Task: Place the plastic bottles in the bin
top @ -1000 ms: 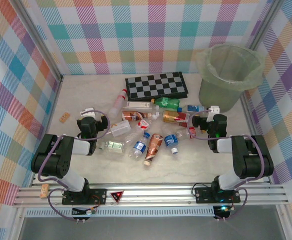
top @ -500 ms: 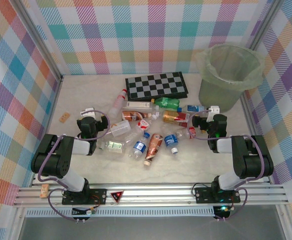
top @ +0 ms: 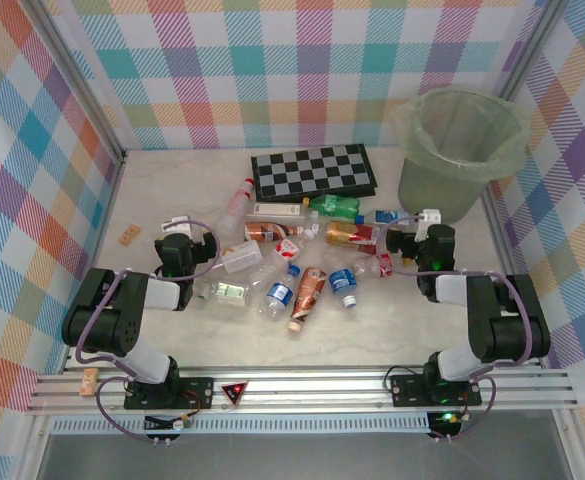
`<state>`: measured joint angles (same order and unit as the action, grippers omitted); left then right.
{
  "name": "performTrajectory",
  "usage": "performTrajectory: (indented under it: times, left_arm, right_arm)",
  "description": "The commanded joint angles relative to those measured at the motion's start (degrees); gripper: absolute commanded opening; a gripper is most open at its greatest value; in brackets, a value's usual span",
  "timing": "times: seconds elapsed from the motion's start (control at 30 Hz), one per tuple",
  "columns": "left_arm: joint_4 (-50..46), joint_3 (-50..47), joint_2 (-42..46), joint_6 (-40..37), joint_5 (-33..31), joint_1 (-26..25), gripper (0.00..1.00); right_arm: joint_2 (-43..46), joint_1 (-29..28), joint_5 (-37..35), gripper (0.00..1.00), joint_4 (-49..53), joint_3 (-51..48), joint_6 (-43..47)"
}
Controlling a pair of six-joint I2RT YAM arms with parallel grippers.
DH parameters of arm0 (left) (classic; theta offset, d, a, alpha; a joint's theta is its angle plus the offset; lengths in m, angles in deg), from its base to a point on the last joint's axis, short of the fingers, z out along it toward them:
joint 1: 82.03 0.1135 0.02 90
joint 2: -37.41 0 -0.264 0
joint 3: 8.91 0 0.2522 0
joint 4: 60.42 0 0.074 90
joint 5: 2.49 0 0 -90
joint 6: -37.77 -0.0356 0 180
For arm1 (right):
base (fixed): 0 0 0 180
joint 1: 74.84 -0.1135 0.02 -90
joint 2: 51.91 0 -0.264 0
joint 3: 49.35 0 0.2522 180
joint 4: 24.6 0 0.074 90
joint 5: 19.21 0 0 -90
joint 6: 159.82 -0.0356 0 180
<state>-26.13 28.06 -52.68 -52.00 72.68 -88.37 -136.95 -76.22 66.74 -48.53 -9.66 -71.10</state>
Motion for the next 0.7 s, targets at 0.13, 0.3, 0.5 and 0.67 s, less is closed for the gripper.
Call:
performTrajectory:
  times: [0.13,0.3,0.5,0.67]
  left_arm:
    - [-14.82,5.49,9.17,-0.81,-0.56,0.57,1.0]
    - [-28.6,10.84,18.01,0.27,-0.56,-0.4,1.0]
    - [-46.45,19.62,26.92,4.68,2.39,-0.98,1.0]
    - [-57.07,25.07,29.55,10.72,6.78,-0.95,1.0]
  right_arm:
    - [14.15,0.59,-7.83,0.99,27.03,8.5,-5.27]
    - [24.28,0.31,-8.9,0.99,53.98,14.19,-19.08]
    - [30.89,-2.87,-5.03,0.99,75.43,16.94,-36.97]
    - [31.61,-9.32,0.98,0.99,74.26,14.73,-50.93]
